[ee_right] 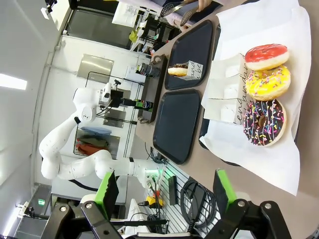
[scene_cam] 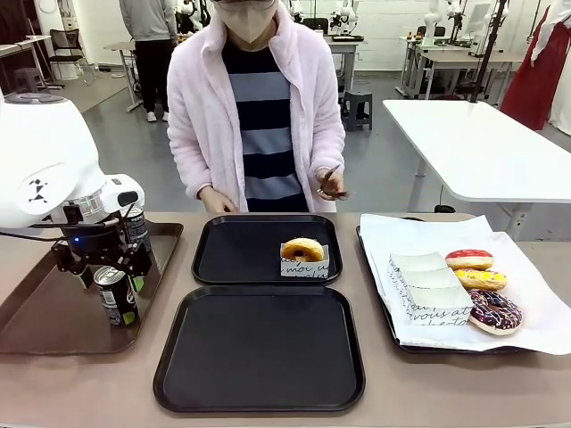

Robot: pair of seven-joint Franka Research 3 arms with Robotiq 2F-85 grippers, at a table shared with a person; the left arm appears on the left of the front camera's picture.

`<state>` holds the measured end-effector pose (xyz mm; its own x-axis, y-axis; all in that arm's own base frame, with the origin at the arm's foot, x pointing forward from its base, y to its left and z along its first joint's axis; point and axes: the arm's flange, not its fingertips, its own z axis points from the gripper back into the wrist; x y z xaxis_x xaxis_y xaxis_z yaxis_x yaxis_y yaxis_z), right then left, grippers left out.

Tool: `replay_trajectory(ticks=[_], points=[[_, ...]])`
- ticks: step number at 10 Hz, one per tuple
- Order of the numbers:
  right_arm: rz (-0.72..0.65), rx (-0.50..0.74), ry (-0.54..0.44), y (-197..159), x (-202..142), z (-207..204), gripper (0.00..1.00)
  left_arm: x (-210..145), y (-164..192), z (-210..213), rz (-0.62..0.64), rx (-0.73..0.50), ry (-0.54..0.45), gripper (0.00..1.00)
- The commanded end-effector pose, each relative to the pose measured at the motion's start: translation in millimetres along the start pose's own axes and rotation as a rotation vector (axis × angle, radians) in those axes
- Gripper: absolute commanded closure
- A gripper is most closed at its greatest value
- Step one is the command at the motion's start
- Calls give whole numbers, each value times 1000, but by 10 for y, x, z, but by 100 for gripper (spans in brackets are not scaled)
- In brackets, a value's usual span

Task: Set up donuts and drinks on trays.
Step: Pick up one Pepsi coke and place it on the Flat Tray.

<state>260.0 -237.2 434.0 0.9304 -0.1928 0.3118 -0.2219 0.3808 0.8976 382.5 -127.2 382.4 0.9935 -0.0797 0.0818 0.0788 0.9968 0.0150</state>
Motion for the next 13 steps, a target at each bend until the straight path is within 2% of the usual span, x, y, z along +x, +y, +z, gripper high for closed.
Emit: replay_trajectory(ticks=[1, 2, 3, 5, 6, 7, 8, 9, 11, 13], points=[[9, 13, -4, -9, 7, 17, 0, 40, -18, -5, 32, -1, 4, 55], [9, 13, -4, -9, 7, 17, 0, 52, -17, 5, 35, 3, 15, 90], [9, 13, -4, -9, 7, 17, 0, 43, -20, 10, 42, 5, 19, 100], [9, 13, -4, -9, 7, 17, 0, 48, -14, 30, 46, 12, 19, 100], [9, 13, -4, -9, 7, 17, 0, 68, 0, 84, 52, 21, 11, 88], [9, 13, -4, -9, 7, 17, 0, 88, 4, 188, 42, 36, 7, 97], [9, 13, -4, -9, 7, 17, 0, 97, 0, 399, 41, 48, 47, 97], [9, 13, -4, -9, 7, 17, 0, 77, -13, 683, 29, 58, 41, 97], [9, 13, -4, -9, 7, 17, 0, -26, -42, 1250, 3, 70, 19, 97], [9, 13, -4, -9, 7, 17, 0, -92, -30, 1605, 3, 38, -33, 97]])
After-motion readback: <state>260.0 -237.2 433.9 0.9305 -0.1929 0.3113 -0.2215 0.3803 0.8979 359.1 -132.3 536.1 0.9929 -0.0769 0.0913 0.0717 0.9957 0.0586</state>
